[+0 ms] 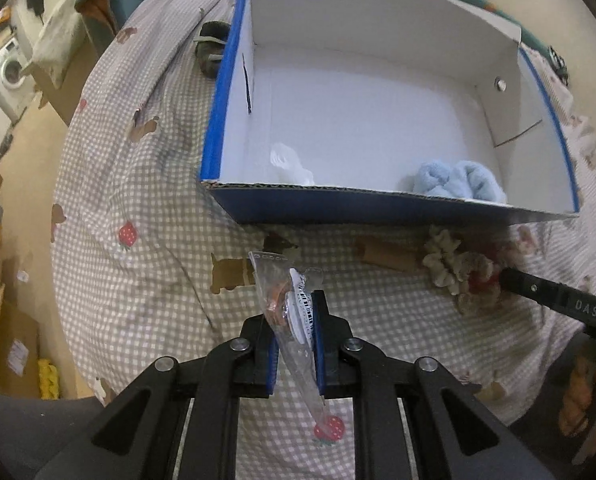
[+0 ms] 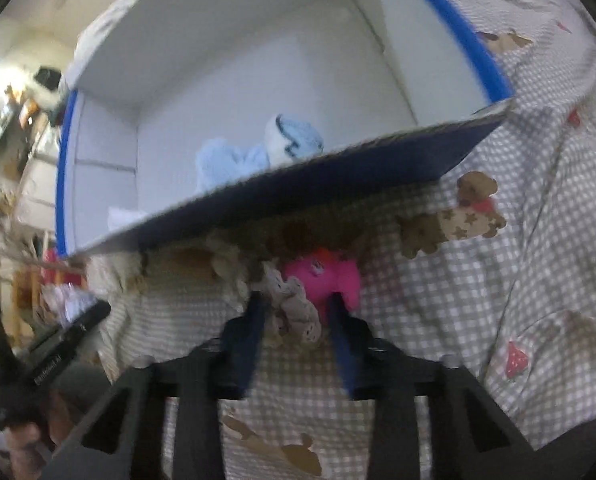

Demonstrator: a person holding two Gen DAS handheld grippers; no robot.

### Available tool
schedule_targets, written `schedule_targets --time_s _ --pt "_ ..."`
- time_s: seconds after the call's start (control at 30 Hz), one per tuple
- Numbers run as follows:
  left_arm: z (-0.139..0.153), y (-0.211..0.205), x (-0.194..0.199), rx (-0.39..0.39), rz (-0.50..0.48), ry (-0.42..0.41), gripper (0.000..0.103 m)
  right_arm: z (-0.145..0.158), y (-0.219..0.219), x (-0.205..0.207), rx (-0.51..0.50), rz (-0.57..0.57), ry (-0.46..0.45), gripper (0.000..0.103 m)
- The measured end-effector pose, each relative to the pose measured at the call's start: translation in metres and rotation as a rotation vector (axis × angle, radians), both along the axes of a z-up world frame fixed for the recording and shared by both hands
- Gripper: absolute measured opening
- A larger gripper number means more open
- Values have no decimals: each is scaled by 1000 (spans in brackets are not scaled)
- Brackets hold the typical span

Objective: Organize soft objects
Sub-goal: 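Grasp the clear plastic bag with the left gripper while the right gripper grasps the lace scrunchie, then carry the plastic bag and lace scrunchie over the box with both grippers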

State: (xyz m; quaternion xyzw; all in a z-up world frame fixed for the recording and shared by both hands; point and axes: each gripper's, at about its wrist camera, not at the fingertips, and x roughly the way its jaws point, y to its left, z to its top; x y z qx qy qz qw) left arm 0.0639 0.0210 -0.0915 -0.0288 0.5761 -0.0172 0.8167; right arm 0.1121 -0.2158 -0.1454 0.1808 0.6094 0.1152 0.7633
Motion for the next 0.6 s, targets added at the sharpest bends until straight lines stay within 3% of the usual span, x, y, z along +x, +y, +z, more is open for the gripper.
schedule_targets --time_s 0.03,0.07,0.33,0.6 --pt "-3 -1 1 7 -2 1 13 1 3 -1 -16 11 -6 13" --pt "-4 -3 2 8 -3 4 13 4 7 -2 -25 24 -23 9" --pt "-5 -7 -2 15 -11 6 13 48 15 -20 125 79 -211 9" --pt "-3 -1 -2 10 18 3 13 48 37 -20 99 120 -205 9"
